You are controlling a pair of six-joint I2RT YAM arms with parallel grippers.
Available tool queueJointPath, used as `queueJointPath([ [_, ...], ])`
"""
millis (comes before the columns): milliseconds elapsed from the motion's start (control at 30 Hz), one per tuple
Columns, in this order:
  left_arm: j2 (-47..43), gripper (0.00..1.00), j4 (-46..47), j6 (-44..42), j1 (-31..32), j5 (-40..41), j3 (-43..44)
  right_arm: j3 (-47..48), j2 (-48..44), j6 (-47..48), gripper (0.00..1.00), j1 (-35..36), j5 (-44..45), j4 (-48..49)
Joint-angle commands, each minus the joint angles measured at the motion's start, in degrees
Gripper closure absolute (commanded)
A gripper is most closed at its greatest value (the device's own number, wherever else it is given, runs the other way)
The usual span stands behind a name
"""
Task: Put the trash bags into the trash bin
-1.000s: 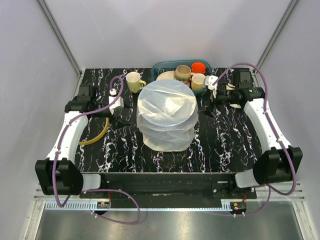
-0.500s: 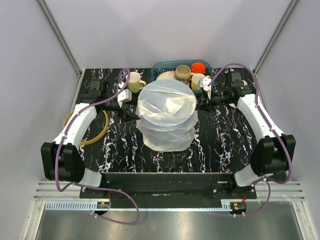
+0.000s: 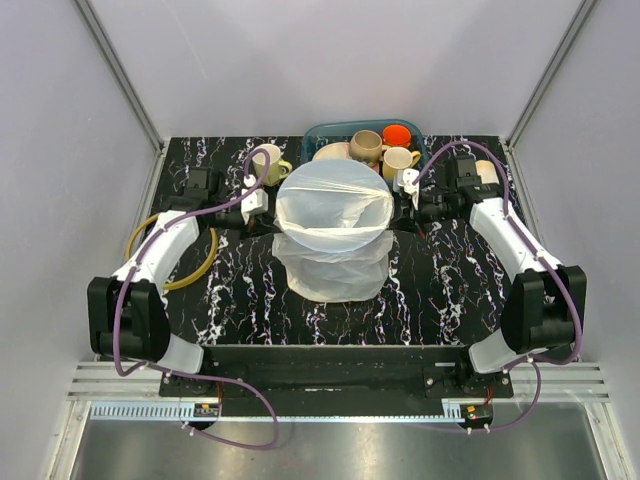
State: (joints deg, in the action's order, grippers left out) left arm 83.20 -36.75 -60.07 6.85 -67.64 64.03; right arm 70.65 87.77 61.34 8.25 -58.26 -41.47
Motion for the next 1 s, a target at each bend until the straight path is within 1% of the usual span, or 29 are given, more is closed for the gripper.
queueJointPath([
  [0, 2.49, 1.0, -3.5, -6.63, 0.97, 2.07, -0.84, -1.57, 1.53, -2.8, 1.0, 0.19, 1.05, 4.81],
  [100, 2.58, 1.0, -4.64, -7.68, 1.85, 1.81, -1.62, -1.75, 3.11, -4.91, 1.0, 0.19, 0.34, 6.14],
  [200, 1.8, 1.0, -7.62, -10.75, 2.9, 1.28, -2.15, -1.75, 4.25, -7.19, 1.0, 0.19, -0.45, 8.15],
  [233, 1.36, 1.0, -9.29, -11.03, 3.16, 0.76, -2.24, -1.66, 4.25, -7.9, 0.99, 0.19, -0.71, 8.77],
  [267, 0.92, 1.0, -10.09, -10.94, 3.69, -0.03, -2.42, -1.57, 4.17, -9.3, 0.87, 0.19, -0.89, 9.47],
  [300, -0.48, 1.0, -11.05, -11.46, 4.04, -0.47, -2.94, -1.4, 3.99, -10.18, 0.69, 0.19, -0.8, 11.4],
  [333, -1.28, 1.0, -13.67, -12.17, 4.48, -1.0, -3.38, -1.22, 3.47, -11.41, 0.45, 0.27, -0.37, 12.89],
  [367, -2.24, 1.0, -14.91, -12.78, 5.7, -1.09, -3.91, -1.04, 3.2, -13.51, 0.39, 0.19, 0.16, 14.04],
  [400, -4.51, 1.0, -15.8, -13.57, 6.41, -1.01, -4.52, 0.09, 3.03, -13.7, 0.36, 0.1, 1.64, 14.4],
  [433, -5.75, 0.96, -16.85, -13.84, 7.72, -0.92, -6.27, 0.8, 2.94, -13.97, 0.32, -0.08, 2.62, 14.32],
  [467, -7.07, 0.89, -16.86, -13.23, 8.35, -0.92, -7.07, 1.5, 2.94, -14.4, 0.26, -0.43, 3.15, 14.14],
  [533, -10.5, 0.75, -16.51, -10.42, 10.45, -1.18, -9.0, 3.26, 2.76, -14.32, 0.21, -2.7, 4.03, 13.61],
  [567, -11.38, 0.66, -16.51, -9.54, 11.25, -1.27, -9.53, 3.7, 2.76, -13.8, 0.18, -3.84, 4.21, 13.18],
  [633, -14.11, 0.6, -14.42, -4.72, 13.7, -1.27, -10.59, 5.81, 2.76, -10.82, 0.14, -7.0, 4.82, 10.11],
  [667, -15.07, 0.54, -13.53, -3.14, 14.85, -0.92, -11.81, 6.33, 2.67, -8.28, 0.11, -7.89, 5.08, 9.23],
  [700, -17.0, 0.53, -12.13, 1.32, 16.16, -0.05, -12.34, 7.47, 2.67, -7.39, 0.09, -7.9, 5.52, 7.74],
  [733, -18.06, 0.53, -8.37, 3.8, 18.79, 0.66, -13.13, 8.18, 2.59, -6.51, 0.09, -10.25, 5.87, 6.68],
  [767, -20.42, 0.53, -5.81, 6.87, 19.94, 1.79, -14.27, 8.97, 2.67, -5.19, 0.09, -11.66, 6.05, 5.62],
  [800, -21.49, 0.53, -3.52, 12.99, 20.82, 1.81, -14.72, 10.72, 2.76, -4.83, 0.08, -12.29, 5.88, 2.83],
  [833, -22.46, 0.52, -2.28, 14.36, 21.01, 0.5, -14.72, 11.69, 2.67, -3.09, 0.06, -12.73, 5.96, 0.89],
  [867, -24.21, 0.52, -2.97, 15.94, 20.84, 0.75, -13.94, 12.4, 2.32, -1.42, 0.06, -13.17, 5.88, -1.66],
  [900, -25.01, 0.52, -5.06, 14.39, 20.14, 1.27, -13.24, 13.1, 0.93, -0.01, 0.05, -13.17, 5.96, -6.73],
  [933, -25.54, 0.52, -12.65, 11.24, 16.13, 1.28, -12.53, 12.93, -0.04, 2.7, 0.05, -13.17, 5.88, -9.21],
  [967, -25.63, 0.53, -16.91, 4.33, 12.52, 1.02, -10.44, 12.32, -1.1, 4.38, 0.05, -13.17, 5.53, -11.94],
])
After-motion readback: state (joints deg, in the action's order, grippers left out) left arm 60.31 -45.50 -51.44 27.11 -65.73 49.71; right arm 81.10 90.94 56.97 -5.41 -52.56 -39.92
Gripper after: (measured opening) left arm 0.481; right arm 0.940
